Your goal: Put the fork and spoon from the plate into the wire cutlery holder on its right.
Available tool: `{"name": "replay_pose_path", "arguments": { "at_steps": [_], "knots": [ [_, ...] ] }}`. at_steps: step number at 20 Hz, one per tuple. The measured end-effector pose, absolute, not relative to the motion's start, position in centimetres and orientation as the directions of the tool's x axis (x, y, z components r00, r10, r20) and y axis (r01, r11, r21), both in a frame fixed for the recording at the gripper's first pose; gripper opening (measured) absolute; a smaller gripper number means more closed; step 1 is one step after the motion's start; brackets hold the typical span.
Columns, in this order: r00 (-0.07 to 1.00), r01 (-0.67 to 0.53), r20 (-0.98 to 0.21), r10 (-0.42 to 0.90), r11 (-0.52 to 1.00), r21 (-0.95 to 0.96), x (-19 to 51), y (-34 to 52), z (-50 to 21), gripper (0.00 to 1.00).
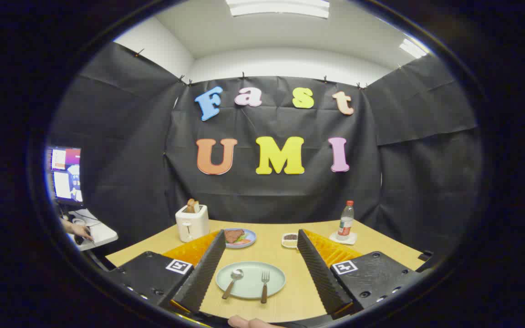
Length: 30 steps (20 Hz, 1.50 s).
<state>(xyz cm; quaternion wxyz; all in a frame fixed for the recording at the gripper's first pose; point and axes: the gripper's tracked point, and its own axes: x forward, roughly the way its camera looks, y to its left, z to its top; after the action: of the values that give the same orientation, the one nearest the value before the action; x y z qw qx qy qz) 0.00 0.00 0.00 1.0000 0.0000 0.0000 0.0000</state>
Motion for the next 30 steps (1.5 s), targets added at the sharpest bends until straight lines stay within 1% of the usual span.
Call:
{"name": "replay_pose_path", "arguments": {
  "at_steps": [11,20,24,30],
  "knots": [
    [1.0,0.022,0.009,-0.022,1.0,-0.02,-0.5,-0.2,0.8,0.95],
    [0.999,0.024,-0.027,-0.025,0.999,-0.022,0.8,-0.2,-0.2,0.95],
    [0.997,0.023,-0.074,-0.025,0.999,-0.027,2.6,0.0,-1.8,0.95],
    [0.98,0.023,-0.198,-0.03,0.999,-0.035,6.4,0.0,-6.1,0.95]
  ]
}}
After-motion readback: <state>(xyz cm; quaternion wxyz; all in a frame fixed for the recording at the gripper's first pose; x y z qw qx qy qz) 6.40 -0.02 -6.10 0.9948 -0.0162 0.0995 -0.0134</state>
